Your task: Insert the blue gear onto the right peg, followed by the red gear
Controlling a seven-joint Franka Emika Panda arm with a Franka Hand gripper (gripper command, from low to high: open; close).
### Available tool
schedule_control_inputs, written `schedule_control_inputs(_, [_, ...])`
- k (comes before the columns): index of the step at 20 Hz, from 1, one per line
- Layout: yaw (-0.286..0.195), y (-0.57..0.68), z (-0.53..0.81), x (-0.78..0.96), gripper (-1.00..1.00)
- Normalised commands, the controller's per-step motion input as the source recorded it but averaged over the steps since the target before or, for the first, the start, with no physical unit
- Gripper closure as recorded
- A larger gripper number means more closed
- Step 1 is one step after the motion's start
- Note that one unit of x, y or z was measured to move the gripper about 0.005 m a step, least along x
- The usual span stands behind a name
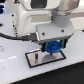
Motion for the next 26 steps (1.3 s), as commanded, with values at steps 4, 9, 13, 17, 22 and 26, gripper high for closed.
schedule_control_inputs(4, [0.0, 0.0, 0.04, 0.26, 1.0])
schedule_control_inputs(9, [0.0, -0.03, -0.14, 0.14, 1.0])
schedule_control_inputs(13, [0.0, 0.0, -0.13, 0.08, 1.0])
schedule_control_inputs(17, [0.0, -0.01, -0.23, 0.16, 1.0])
schedule_control_inputs(22, [0.0, 0.0, -0.2, 0.14, 1.0])
schedule_control_inputs(26, [0.0, 0.06, 0.05, 0.04, -1.0])
